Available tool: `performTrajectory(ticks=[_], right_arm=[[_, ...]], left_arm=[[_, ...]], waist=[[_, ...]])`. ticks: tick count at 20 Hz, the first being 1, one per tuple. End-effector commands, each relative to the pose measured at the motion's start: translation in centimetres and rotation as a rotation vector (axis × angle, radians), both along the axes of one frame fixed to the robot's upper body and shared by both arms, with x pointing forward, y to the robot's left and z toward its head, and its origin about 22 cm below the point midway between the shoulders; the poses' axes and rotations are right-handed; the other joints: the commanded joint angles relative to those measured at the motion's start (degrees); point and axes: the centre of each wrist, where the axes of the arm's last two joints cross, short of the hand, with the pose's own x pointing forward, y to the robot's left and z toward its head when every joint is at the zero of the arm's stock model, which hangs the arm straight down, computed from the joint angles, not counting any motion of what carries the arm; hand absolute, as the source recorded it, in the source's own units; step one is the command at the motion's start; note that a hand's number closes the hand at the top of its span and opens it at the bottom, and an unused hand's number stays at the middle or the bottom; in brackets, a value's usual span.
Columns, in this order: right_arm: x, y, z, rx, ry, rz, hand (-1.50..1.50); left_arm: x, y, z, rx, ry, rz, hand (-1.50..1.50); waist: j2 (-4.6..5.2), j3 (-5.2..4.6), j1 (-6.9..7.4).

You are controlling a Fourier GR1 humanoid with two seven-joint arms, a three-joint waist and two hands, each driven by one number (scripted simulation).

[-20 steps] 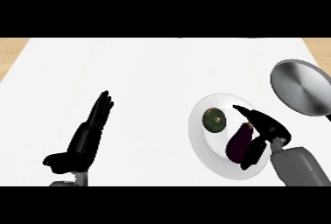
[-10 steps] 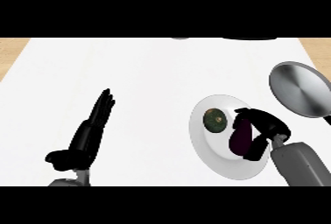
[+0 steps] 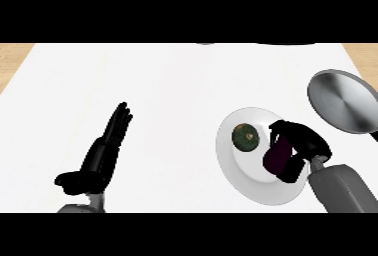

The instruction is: Pick the eggplant from the plate and place it in the pan

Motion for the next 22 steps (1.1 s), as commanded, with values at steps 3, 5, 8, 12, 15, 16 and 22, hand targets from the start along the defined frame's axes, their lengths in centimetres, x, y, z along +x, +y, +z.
performTrajectory(ticks=[3,5,8,12,15,16,22], right_arm=[[-1.4,1.8,1.1,0.000,-0.182,-0.032,1.50],[-3.0,1.7,1.1,0.000,-0.266,0.019,1.50],[-2.7,1.7,5.7,0.011,-0.395,0.051,1.50],[-5.0,2.5,8.7,0.007,-0.629,-0.019,1.50],[-5.2,2.2,10.6,0.067,-0.748,-0.069,1.50],[-5.5,2.2,11.1,0.109,-0.755,-0.126,1.50],[-6.8,-0.8,12.4,0.214,-0.779,-0.299,1.50]], left_arm=[[0.5,-0.6,-0.2,0.004,-0.004,0.011,0.00],[0.1,-0.5,0.7,0.002,0.010,0.010,0.00],[0.8,0.4,0.2,-0.001,0.001,0.020,0.00],[0.1,0.1,-0.2,-0.012,0.014,0.009,0.00],[0.4,-0.7,-0.5,-0.009,0.007,0.017,0.00],[-1.5,1.0,0.6,-0.003,-0.001,0.006,0.00],[-0.9,0.9,-0.9,-0.009,0.008,0.018,0.00]], waist=[[0.85,0.85,-0.48],[0.77,0.87,-0.54],[0.75,0.84,-0.83],[0.52,0.82,-1.38],[0.76,0.85,-0.93],[0.58,0.87,-0.32],[0.87,0.86,-0.59]])
